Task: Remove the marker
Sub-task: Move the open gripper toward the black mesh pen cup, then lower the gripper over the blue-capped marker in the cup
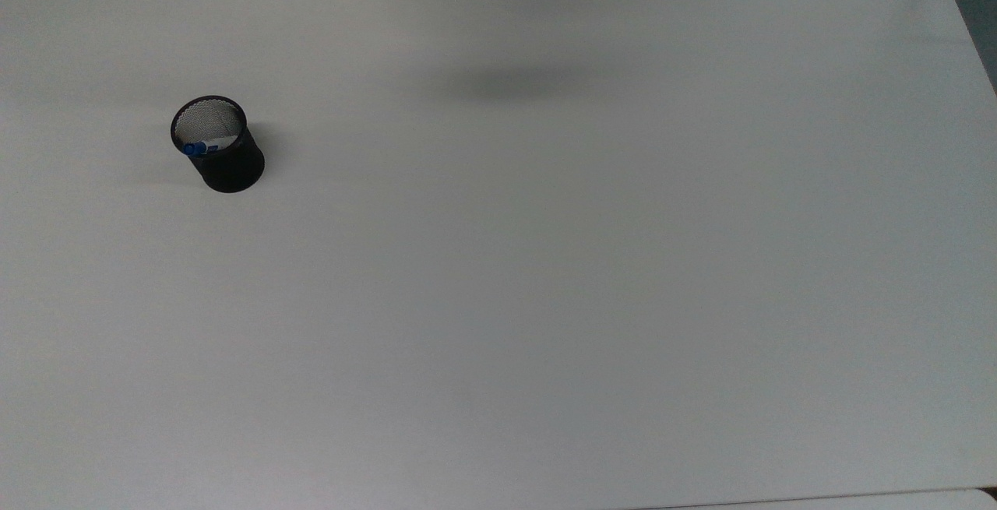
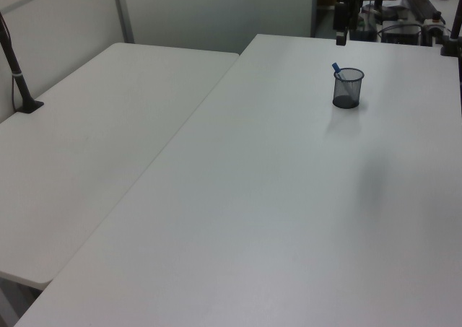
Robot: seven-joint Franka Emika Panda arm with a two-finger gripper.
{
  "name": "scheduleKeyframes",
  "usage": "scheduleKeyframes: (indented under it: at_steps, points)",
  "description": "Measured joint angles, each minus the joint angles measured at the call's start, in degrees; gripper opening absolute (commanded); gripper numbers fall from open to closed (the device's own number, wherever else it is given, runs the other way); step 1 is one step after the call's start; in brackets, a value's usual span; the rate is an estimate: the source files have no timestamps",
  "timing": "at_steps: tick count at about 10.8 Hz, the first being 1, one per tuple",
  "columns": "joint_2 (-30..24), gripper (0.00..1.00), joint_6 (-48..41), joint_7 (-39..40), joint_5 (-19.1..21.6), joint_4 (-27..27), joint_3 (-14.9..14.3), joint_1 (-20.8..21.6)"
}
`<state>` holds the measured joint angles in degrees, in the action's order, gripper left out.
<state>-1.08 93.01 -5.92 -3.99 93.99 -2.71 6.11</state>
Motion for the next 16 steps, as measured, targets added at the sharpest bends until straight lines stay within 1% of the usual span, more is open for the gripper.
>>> scheduleKeyframes:
  at_steps: [7,9,10,11,13,14,16]
  points:
    - [0.00,1.00,0.00,0.00,0.00,0.00,-0.22,-0.07]
    - [0.23,1.00,0.00,2.59,0.00,0.00,-0.87,-1.14]
    - [0.35,1.00,0.17,4.50,0.00,0.00,-1.11,-2.79]
    - [0.47,1.00,0.29,6.83,0.00,0.00,-1.34,-5.48]
    - [1.14,0.97,1.66,11.67,0.00,0.02,-1.79,-10.86]
    - [2.13,0.96,3.25,12.91,0.01,0.07,-1.87,-13.08]
    - [6.02,0.96,7.65,14.86,0.01,0.16,-1.92,-16.80]
